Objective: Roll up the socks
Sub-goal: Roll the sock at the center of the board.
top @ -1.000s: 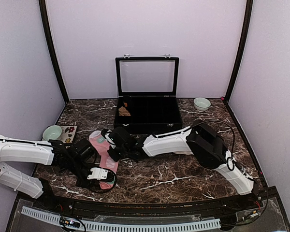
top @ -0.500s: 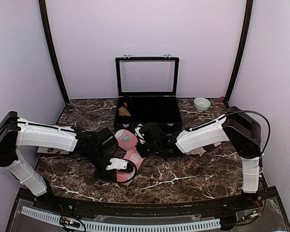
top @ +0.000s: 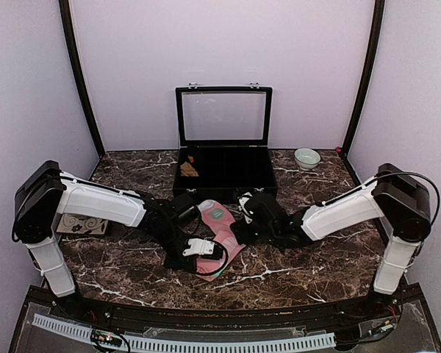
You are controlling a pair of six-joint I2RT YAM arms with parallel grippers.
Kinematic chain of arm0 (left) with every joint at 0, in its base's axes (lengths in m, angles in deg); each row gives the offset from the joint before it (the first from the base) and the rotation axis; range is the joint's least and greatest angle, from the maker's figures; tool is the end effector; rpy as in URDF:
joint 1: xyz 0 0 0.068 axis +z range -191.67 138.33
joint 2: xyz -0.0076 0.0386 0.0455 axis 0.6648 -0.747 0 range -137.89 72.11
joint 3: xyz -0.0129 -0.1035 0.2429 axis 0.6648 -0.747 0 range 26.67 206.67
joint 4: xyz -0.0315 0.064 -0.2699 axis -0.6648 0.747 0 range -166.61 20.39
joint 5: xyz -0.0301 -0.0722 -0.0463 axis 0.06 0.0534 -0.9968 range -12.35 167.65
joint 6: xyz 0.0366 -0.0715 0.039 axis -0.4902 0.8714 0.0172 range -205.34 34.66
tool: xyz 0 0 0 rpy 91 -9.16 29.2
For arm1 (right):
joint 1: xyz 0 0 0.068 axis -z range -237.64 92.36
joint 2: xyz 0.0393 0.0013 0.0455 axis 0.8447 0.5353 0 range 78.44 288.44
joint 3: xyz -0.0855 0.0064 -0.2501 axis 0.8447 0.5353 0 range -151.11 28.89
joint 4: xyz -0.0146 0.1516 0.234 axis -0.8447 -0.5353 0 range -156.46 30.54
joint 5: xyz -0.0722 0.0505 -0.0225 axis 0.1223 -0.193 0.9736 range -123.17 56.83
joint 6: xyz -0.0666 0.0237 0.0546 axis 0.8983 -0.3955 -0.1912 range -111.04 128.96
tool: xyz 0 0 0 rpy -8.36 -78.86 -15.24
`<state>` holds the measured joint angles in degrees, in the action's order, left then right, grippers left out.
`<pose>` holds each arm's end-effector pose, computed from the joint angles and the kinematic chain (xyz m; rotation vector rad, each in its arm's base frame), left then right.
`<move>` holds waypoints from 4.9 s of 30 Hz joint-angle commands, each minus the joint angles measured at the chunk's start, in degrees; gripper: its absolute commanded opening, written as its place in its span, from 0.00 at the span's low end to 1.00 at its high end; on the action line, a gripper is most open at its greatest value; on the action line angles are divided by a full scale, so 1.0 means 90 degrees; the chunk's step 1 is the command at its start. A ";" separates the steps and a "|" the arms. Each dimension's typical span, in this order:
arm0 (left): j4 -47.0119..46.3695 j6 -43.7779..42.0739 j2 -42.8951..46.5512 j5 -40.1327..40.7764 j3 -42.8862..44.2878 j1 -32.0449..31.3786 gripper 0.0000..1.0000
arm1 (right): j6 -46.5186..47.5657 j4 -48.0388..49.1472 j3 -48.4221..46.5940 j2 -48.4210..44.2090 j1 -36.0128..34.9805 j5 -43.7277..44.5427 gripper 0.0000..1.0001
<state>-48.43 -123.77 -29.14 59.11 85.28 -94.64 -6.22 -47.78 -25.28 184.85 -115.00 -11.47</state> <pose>0.1927 -0.2975 0.0881 2.0629 1.9049 -0.5146 0.2479 0.3324 0.0903 -0.6171 2.1451 0.2620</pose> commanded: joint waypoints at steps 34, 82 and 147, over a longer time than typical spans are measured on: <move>0.1010 0.0415 0.0398 -0.1101 0.0493 0.0151 0.22 | 0.2066 0.4482 0.2717 -0.0483 -0.2845 -0.0427 0.70; -0.0692 0.2309 -0.1682 0.0415 0.1849 0.0495 0.22 | 0.1863 0.2860 0.2822 -0.1099 -0.2748 -0.1173 0.31; 0.0492 -0.0959 0.1097 -0.0922 -0.0124 -0.0466 0.65 | -0.0745 0.5085 0.2686 -0.0072 -0.1250 -0.3163 0.04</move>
<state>-43.42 -127.64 -16.60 51.24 80.21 -97.50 -6.49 -5.38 -1.35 186.10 -128.66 -32.00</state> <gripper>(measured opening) 0.657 0.045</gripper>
